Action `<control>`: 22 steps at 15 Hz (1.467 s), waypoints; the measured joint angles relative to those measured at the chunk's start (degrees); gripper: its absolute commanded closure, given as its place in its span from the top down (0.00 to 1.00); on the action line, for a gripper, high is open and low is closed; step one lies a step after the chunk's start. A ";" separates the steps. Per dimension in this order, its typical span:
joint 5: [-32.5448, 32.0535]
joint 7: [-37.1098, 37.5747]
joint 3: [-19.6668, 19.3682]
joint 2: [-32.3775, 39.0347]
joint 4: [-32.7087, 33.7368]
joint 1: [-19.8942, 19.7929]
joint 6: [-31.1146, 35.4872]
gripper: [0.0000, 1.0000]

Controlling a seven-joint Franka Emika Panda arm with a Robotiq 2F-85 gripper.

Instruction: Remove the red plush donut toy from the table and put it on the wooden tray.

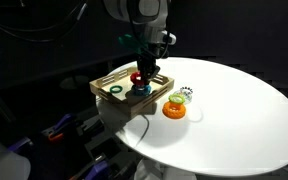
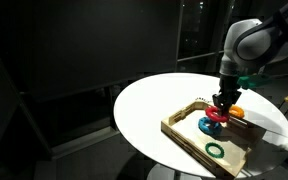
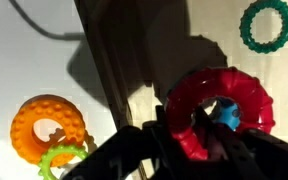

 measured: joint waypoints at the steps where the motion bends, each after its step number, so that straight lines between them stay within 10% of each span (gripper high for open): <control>1: -0.63 0.72 0.00 0.41 0.00 0.23 0.84 0.11; 10: -3.15 3.48 -0.33 1.90 -0.01 0.91 3.05 0.97; 22: -6.51 3.24 -4.35 -2.34 -0.06 -1.17 -1.89 1.00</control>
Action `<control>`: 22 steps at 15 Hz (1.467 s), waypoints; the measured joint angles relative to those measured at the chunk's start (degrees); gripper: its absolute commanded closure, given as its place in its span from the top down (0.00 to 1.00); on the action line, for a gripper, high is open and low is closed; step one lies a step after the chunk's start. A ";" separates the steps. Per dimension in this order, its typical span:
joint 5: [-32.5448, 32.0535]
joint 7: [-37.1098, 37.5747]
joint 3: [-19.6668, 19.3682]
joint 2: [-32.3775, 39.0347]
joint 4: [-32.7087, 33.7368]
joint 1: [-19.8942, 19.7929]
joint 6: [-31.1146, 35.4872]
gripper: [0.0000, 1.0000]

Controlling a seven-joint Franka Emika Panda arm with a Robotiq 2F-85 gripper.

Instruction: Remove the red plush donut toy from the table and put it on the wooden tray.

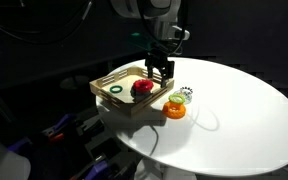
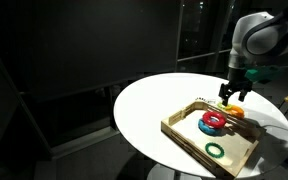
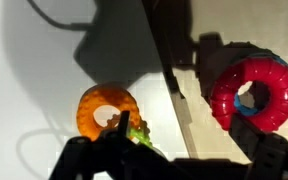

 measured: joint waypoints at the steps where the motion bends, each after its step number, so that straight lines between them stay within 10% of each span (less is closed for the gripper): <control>1: -0.53 -0.17 -0.21 -0.92 -0.02 -0.38 -1.37 1.00; 22: -5.34 -9.36 -1.97 -23.80 -1.23 -7.20 -22.75 1.00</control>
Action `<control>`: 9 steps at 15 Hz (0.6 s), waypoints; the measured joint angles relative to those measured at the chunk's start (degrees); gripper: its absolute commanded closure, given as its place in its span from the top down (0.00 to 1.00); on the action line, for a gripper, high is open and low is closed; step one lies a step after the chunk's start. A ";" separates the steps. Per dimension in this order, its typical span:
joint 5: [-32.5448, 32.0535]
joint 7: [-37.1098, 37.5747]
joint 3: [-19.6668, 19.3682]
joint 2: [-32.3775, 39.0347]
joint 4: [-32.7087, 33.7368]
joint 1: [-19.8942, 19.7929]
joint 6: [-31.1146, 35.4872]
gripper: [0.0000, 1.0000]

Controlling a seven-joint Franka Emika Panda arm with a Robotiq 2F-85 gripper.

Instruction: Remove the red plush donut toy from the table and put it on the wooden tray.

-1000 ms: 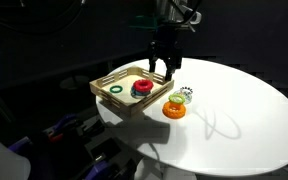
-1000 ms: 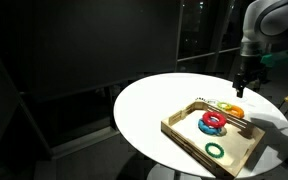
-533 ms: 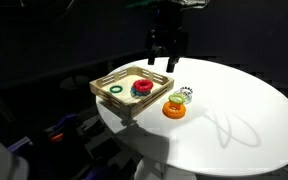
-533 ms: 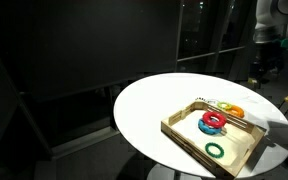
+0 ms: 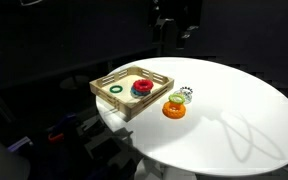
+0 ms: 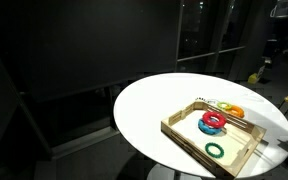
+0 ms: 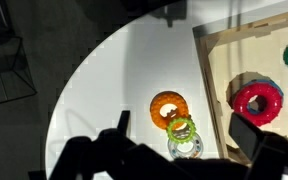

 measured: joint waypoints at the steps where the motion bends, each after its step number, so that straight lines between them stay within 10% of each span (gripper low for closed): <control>1: 0.22 -0.68 -0.28 -1.44 -0.40 -0.02 -0.01 1.00; 9: 1.25 -3.70 -1.29 -9.27 -2.94 -0.03 -0.09 1.00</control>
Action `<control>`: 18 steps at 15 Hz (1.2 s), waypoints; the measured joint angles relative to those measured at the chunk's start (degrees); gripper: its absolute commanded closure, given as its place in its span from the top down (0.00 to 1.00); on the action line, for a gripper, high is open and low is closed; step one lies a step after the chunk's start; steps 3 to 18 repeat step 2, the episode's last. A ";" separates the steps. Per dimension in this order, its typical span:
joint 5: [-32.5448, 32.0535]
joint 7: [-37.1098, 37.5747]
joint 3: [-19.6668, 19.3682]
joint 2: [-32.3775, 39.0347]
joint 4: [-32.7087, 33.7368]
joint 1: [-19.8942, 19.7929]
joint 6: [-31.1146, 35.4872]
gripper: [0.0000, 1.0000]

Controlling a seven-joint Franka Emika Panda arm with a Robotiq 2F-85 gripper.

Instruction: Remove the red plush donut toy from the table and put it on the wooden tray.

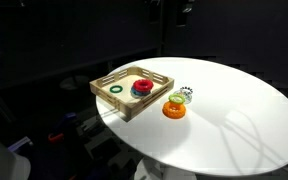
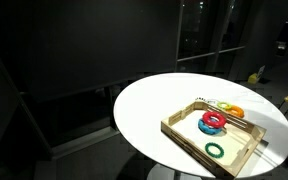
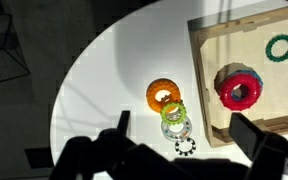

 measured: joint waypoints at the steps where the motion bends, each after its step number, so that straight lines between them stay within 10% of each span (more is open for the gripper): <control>1: 0.01 -0.02 -0.01 -0.06 -0.13 0.00 0.00 1.00; 18: 0.01 -0.03 -0.01 -0.06 -0.23 0.00 0.00 1.00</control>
